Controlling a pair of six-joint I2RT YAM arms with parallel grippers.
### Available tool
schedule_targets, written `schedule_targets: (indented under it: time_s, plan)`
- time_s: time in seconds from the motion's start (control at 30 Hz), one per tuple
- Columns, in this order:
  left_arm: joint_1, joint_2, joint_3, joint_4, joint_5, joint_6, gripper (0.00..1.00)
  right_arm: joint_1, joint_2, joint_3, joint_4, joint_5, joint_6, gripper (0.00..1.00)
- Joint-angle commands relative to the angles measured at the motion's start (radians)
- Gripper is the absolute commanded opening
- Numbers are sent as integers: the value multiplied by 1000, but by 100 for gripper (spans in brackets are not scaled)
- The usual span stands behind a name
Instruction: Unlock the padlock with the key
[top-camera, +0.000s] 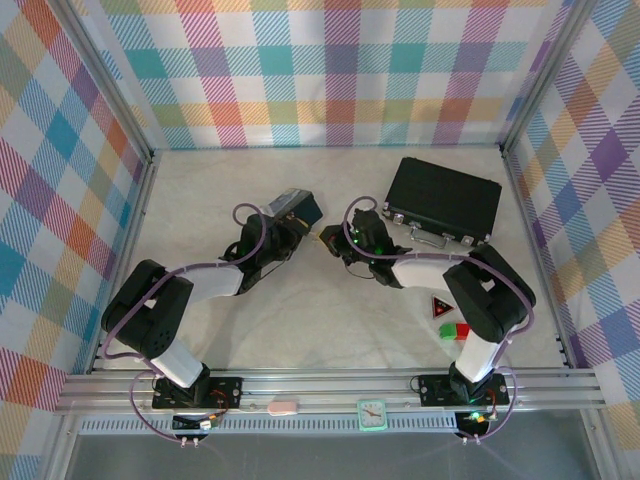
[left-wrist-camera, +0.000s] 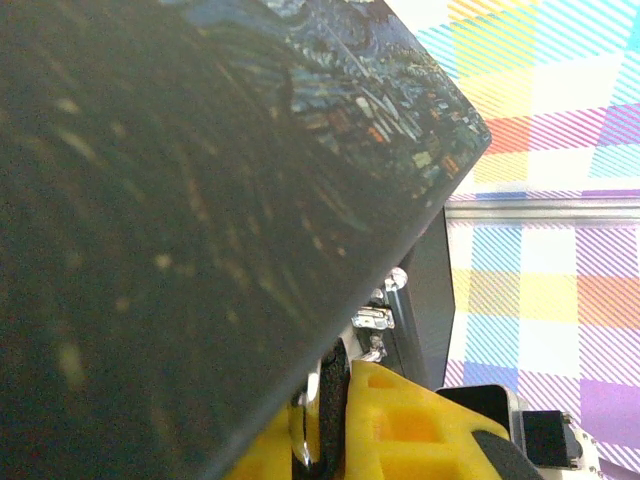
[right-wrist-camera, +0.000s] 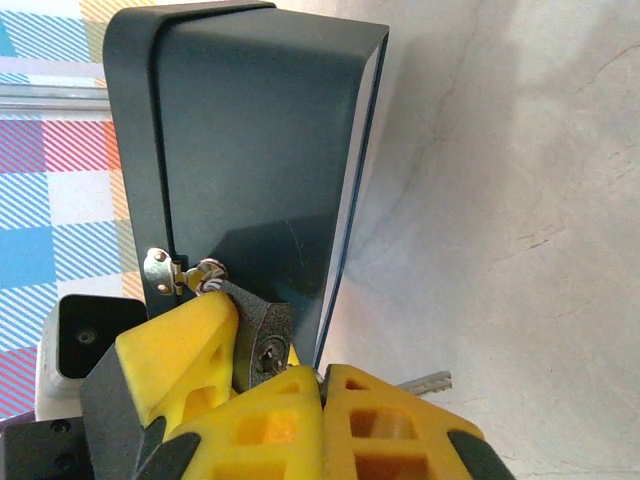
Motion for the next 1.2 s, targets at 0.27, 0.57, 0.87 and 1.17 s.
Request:
schedule_targets:
  time_s: [0.27,0.57,0.87,1.17]
  plan:
    - [-42,-7,0,63,161,51,0,9,-18,-39,400,-215,-132,0]
    - [-26,-22,-5,73,217,68,0,-32,48,-24,521,-330,-147,0]
    - [-29,-20,-8,82,262,78,0,-42,48,5,443,-270,-131,0]
    - [-76,14,-14,139,282,44,0,-40,79,69,411,-201,-81,0]
